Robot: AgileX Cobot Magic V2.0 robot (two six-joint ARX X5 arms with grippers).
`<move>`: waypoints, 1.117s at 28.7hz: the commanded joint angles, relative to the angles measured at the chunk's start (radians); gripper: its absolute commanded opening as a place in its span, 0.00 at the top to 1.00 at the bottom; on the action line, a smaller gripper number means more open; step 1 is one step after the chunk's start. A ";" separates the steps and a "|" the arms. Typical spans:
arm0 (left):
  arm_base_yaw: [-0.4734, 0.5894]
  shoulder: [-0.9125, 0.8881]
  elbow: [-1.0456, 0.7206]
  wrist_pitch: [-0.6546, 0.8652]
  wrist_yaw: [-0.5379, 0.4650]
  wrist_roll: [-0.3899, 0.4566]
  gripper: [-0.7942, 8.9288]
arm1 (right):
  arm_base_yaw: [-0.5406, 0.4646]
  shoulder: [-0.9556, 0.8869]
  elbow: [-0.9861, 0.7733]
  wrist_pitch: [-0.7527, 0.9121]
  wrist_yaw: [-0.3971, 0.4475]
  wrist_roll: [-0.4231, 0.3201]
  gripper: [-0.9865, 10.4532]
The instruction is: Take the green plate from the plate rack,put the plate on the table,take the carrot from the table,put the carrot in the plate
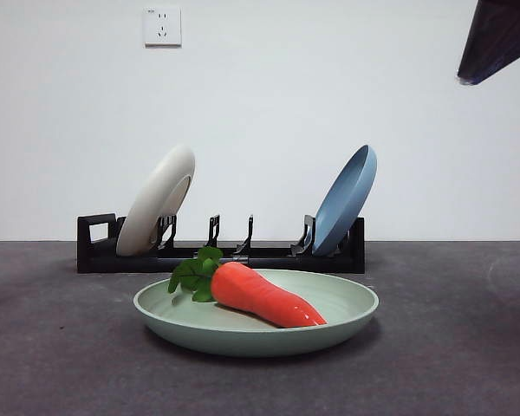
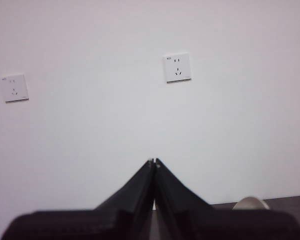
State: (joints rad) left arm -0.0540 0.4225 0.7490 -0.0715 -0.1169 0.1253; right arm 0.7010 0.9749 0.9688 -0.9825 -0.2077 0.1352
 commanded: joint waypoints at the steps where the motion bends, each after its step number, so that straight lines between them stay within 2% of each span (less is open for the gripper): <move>1: 0.037 -0.059 -0.149 0.070 0.035 0.009 0.92 | 0.002 -0.001 -0.004 0.005 0.002 0.006 0.91; 8: 0.092 -0.225 -0.439 0.101 0.099 -0.012 0.92 | 0.002 -0.001 -0.004 0.005 0.002 0.006 0.91; 17: 0.107 -0.396 -0.694 0.100 0.109 -0.116 0.92 | 0.002 -0.001 -0.004 0.005 0.002 0.006 0.91; 20: 0.107 -0.415 -0.740 0.094 0.129 -0.144 0.92 | 0.002 -0.001 -0.004 0.005 0.003 0.006 0.91; 29: 0.107 -0.420 -0.746 -0.100 0.154 -0.176 0.92 | 0.002 -0.001 -0.004 0.005 0.004 0.006 0.91; 32: 0.107 -0.420 -0.746 -0.113 0.160 -0.190 0.92 | 0.002 -0.001 -0.004 0.005 0.004 0.006 0.91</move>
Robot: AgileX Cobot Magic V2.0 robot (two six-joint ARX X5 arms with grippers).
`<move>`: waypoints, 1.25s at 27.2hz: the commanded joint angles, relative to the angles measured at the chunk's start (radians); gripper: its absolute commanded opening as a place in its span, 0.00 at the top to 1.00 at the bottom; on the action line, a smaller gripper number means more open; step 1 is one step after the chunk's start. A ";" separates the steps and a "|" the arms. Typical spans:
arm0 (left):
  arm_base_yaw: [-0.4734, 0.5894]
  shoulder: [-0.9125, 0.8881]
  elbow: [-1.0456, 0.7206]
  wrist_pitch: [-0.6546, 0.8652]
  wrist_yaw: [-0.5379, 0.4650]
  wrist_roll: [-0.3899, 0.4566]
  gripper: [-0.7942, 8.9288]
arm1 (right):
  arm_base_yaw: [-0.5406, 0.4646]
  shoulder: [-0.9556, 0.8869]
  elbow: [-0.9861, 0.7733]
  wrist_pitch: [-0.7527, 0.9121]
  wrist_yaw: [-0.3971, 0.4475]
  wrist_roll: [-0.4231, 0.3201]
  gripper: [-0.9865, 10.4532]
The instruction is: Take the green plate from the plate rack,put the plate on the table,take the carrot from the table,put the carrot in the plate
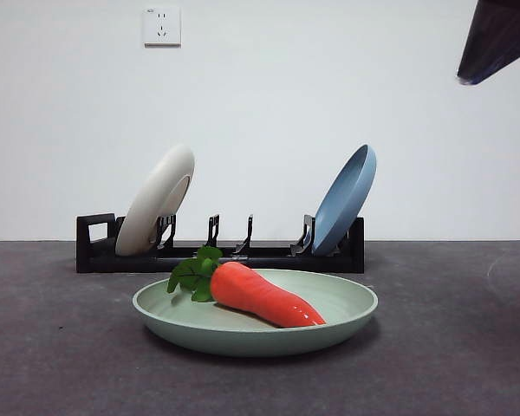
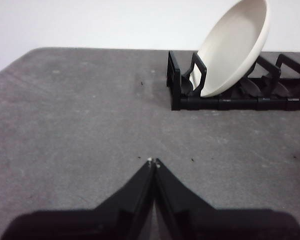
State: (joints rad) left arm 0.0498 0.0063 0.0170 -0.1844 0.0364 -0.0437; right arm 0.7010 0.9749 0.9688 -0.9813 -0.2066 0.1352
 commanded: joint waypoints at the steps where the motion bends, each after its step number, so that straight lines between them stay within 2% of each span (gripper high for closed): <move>1: 0.003 -0.004 -0.014 0.002 0.012 -0.022 0.92 | 0.002 -0.001 -0.004 0.004 0.003 0.006 0.91; 24: 0.004 -0.004 -0.014 0.006 0.018 -0.024 0.92 | 0.002 -0.003 -0.004 0.004 0.003 0.002 0.91; 28: 0.004 -0.004 -0.014 0.006 0.018 -0.024 0.92 | -0.055 -0.063 -0.005 0.049 0.063 -0.093 0.91; 34: 0.004 -0.004 -0.014 0.006 0.018 -0.024 0.92 | -0.229 -0.197 -0.045 0.291 0.048 -0.087 0.91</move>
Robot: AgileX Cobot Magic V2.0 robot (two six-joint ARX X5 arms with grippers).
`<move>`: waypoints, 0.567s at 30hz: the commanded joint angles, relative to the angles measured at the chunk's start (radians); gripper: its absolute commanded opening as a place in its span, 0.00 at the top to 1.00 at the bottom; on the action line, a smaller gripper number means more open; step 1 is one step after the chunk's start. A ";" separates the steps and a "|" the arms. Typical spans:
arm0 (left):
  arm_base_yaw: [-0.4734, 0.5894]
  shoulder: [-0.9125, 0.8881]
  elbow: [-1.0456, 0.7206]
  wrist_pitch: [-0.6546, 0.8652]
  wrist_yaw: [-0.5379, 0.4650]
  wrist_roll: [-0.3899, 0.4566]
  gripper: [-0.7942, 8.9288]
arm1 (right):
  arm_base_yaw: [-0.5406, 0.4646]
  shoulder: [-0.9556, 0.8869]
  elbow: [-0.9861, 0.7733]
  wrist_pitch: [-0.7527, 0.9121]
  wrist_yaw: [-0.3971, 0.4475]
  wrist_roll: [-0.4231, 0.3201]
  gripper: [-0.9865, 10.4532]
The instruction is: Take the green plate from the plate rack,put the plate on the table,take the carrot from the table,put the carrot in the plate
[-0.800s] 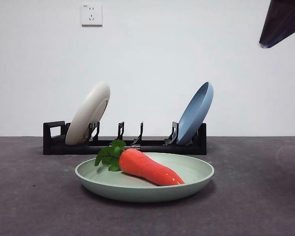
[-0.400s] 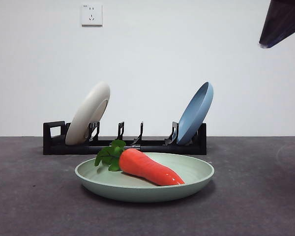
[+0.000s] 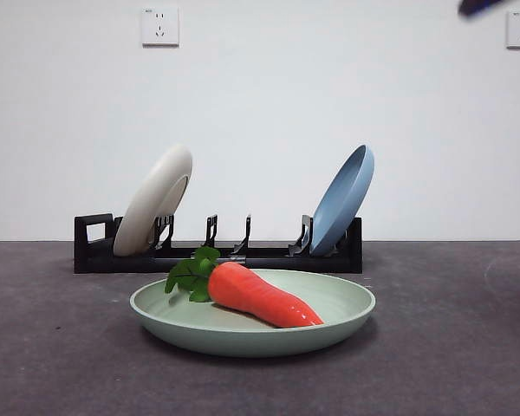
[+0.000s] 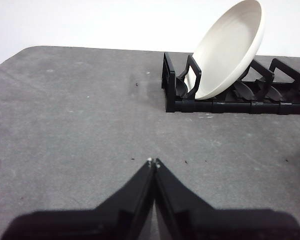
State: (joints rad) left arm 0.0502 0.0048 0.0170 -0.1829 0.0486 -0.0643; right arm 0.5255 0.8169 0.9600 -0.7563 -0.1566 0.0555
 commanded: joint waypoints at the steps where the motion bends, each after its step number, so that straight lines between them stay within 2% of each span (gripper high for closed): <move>1: 0.004 -0.002 -0.014 0.005 0.006 -0.004 0.92 | -0.086 -0.065 -0.056 0.104 -0.002 -0.008 0.91; 6: 0.004 -0.002 -0.014 0.005 0.006 -0.004 0.92 | -0.257 -0.220 -0.230 0.319 -0.001 -0.009 0.91; 10: 0.004 -0.002 -0.014 0.005 0.006 -0.004 0.92 | -0.354 -0.366 -0.425 0.492 0.003 -0.009 0.91; 14: 0.004 -0.002 -0.014 0.005 0.006 -0.004 0.92 | -0.410 -0.510 -0.618 0.634 0.008 -0.010 0.91; 17: 0.004 -0.002 -0.014 0.005 0.006 -0.004 0.92 | -0.427 -0.597 -0.721 0.676 0.016 -0.011 0.91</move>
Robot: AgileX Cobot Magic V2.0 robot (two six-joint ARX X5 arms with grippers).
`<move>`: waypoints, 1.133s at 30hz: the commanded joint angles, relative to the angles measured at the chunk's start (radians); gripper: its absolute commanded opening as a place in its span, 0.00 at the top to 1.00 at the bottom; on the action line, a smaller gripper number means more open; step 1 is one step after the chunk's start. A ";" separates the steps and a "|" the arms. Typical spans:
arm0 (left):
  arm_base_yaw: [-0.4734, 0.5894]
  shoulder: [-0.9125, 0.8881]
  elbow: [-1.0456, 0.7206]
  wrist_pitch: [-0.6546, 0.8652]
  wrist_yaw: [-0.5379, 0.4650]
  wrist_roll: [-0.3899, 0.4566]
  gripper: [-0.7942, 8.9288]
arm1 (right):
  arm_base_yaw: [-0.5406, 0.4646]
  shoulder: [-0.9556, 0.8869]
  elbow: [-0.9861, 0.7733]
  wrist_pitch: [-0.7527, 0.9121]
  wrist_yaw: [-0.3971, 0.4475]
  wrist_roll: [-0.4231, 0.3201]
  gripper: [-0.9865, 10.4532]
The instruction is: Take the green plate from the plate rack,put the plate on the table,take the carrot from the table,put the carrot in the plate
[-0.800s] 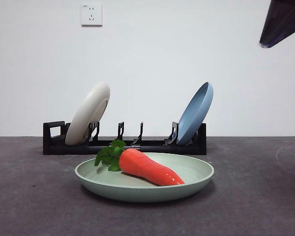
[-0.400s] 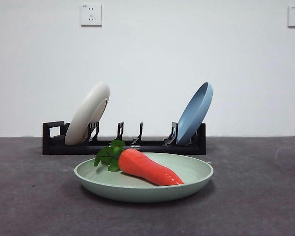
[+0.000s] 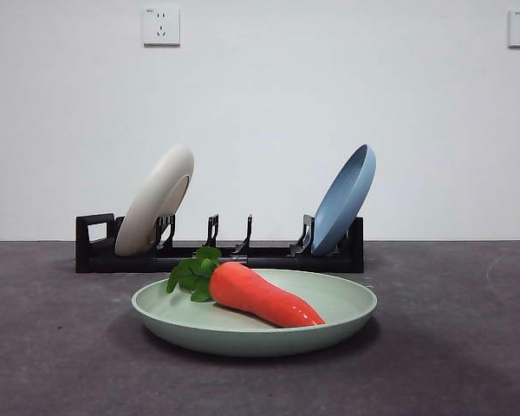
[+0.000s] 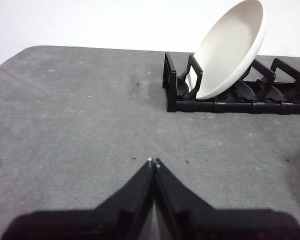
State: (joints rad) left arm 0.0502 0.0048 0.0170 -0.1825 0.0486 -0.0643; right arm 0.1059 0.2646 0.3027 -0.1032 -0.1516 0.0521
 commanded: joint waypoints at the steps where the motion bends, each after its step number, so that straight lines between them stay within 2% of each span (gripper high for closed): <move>1: 0.004 -0.002 -0.014 0.004 0.006 -0.004 0.92 | -0.009 -0.067 -0.088 0.025 0.024 -0.007 0.91; 4: 0.004 -0.002 -0.014 0.004 0.006 -0.004 0.92 | -0.009 -0.124 -0.151 0.024 0.053 0.002 0.91; 17: 0.004 -0.002 -0.014 0.004 0.006 -0.004 0.92 | -0.008 -0.230 -0.296 -0.010 0.053 0.016 0.91; 22: 0.004 -0.002 -0.014 0.004 0.006 -0.004 0.92 | -0.008 -0.264 -0.297 -0.074 0.054 0.018 0.91; 34: 0.004 -0.002 -0.014 0.004 0.006 -0.004 0.92 | -0.006 -0.264 -0.297 -0.074 0.054 0.044 0.91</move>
State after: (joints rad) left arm 0.0505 0.0048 0.0170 -0.1825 0.0486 -0.0643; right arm 0.0978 0.0040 0.0166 -0.1654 -0.1005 0.0837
